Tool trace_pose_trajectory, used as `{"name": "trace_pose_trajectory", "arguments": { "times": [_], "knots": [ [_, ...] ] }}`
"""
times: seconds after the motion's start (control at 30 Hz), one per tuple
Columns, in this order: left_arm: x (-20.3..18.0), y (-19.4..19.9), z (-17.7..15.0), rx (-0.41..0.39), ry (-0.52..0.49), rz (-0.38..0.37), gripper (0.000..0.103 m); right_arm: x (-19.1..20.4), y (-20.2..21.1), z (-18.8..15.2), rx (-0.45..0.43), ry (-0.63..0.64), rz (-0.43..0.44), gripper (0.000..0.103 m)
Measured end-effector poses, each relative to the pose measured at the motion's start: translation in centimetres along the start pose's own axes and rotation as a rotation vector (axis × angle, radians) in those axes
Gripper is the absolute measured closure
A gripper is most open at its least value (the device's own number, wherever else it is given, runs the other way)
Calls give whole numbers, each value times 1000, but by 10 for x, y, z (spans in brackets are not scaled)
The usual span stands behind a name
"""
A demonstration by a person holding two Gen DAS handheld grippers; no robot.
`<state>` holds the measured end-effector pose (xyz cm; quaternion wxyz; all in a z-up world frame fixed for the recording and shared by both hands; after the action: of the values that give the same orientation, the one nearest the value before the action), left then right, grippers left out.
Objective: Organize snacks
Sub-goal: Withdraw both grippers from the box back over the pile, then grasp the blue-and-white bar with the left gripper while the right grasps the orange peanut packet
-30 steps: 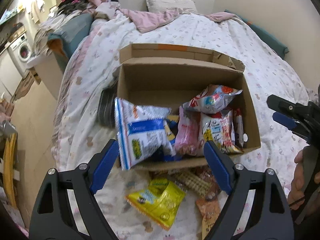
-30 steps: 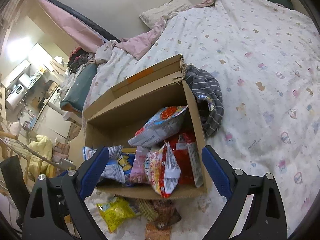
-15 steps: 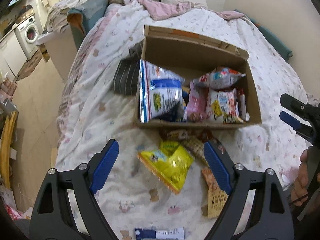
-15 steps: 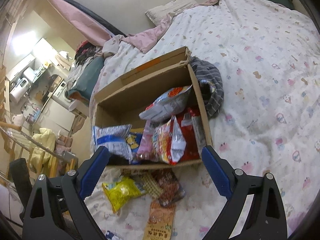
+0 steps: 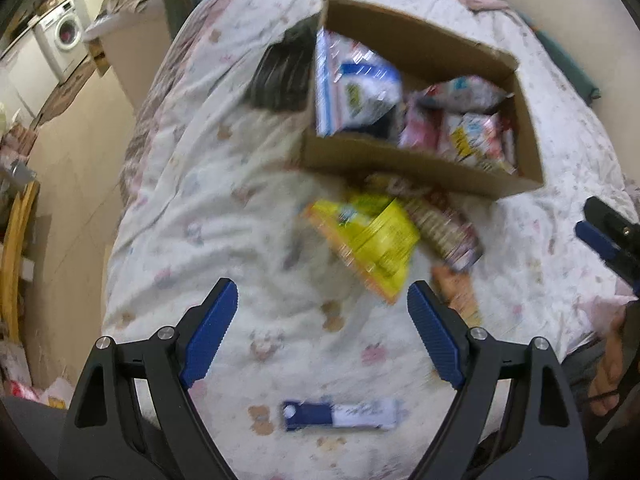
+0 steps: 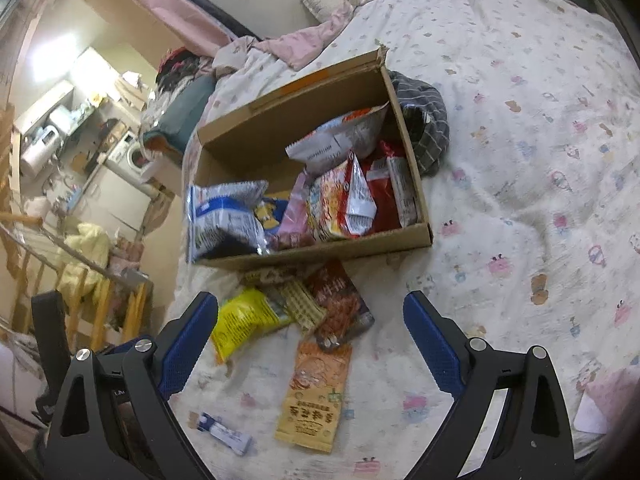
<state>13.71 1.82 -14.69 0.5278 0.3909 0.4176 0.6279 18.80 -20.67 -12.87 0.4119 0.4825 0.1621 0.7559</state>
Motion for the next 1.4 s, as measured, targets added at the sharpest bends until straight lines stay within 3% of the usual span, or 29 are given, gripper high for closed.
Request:
{"name": "trace_pose_trajectory", "arguments": {
  "times": [0.2,0.33,0.47,0.77,0.87,1.0,1.23,1.4],
  "knots": [
    [6,-25,-45,165,28,-40,18,-12,-6,-9,33,-25,-32,7],
    [-14,-42,-86,313,-53,-76,18,-12,-10,-10,39,-24,-36,7],
    [-27,-57,-109,389,-85,-64,18,-9,-15,-13,59,-6,-42,7],
    [-41,-64,-118,387,-144,-16,14,-7,-18,-15,73,13,-45,7],
    [-50,-62,-118,383,-161,-55,33,-9,-19,-16,79,3,-45,7],
    [-58,-52,-108,351,-152,-87,37,-10,-23,-20,101,-6,-50,7],
    [-49,-24,-67,210,-66,-87,37,-17,-62,-64,342,-85,-56,7],
    [-43,-21,-53,168,-43,-64,37,-9,-92,-91,487,-92,-67,7]
  ]
}}
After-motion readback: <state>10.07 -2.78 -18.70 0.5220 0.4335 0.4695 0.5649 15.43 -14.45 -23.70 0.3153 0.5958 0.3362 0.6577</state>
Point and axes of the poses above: each gripper's, at about its wrist camera, not at the fingertips, and y roughly against the way its jaws point, x to its left, z to its top, the point moved 10 cm from there along -y, roughly the way its jaws point, and after that the axes turned 9 degrees about z, right-handed, at the moved point
